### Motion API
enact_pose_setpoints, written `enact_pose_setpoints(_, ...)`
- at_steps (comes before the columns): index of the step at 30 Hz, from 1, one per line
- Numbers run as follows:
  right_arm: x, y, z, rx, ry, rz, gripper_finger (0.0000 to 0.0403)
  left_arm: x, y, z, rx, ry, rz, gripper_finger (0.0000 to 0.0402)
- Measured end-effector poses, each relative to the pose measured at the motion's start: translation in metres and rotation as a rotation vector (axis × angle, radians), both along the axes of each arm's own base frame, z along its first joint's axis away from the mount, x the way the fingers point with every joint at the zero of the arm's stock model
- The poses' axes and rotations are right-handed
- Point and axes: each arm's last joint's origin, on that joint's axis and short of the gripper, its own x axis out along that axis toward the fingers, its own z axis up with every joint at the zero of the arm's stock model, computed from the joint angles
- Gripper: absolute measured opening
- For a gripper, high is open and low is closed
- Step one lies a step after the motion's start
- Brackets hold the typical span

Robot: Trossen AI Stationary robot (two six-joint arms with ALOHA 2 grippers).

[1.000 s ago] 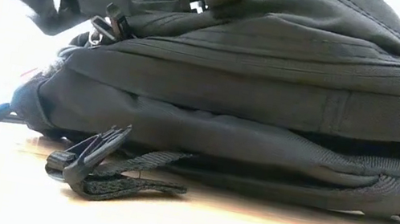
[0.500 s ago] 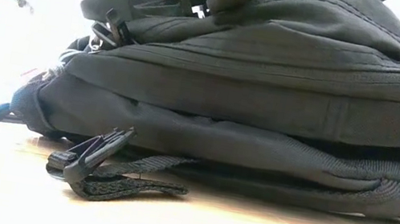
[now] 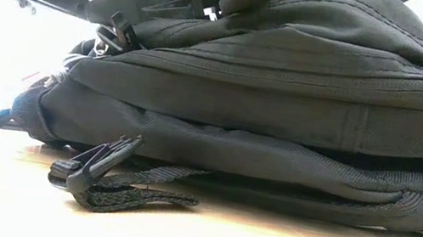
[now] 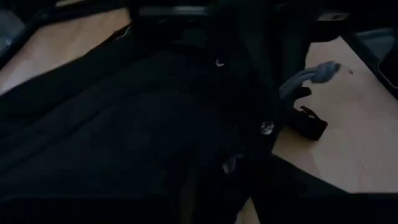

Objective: Unpack backpack
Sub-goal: Open the backpack

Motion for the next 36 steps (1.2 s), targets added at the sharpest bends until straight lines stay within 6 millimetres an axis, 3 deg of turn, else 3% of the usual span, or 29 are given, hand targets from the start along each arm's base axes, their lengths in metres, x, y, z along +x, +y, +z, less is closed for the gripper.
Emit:
enact_pose_setpoints(8, 0.000, 0.000, 0.000, 0.000, 0.000, 0.000, 0.0000, 0.016, -0.007, -0.019, 0.142, 0.037, -0.038, 0.0244)
enact_pose_setpoints(13, 0.000, 0.000, 0.000, 0.000, 0.001, 0.000, 0.0000, 0.026, 0.002, -0.030, 0.218, 0.054, 0.060, 0.0261)
enact_pose_setpoints(18, 0.000, 0.000, 0.000, 0.000, 0.000, -0.001, 0.0000, 0.030, 0.008, -0.033, 0.266, 0.070, 0.071, 0.0210)
enact_pose_setpoints(25, -0.001, 0.002, 0.001, 0.001, -0.006, 0.003, 0.0000, 0.031, 0.012, -0.035, 0.242, 0.105, 0.058, 0.0020)
enact_pose_setpoints(36, -0.016, 0.033, -0.001, 0.045, 0.022, 0.107, 0.0000, 0.022, 0.020, -0.044, 0.293, 0.216, 0.132, 0.0002)
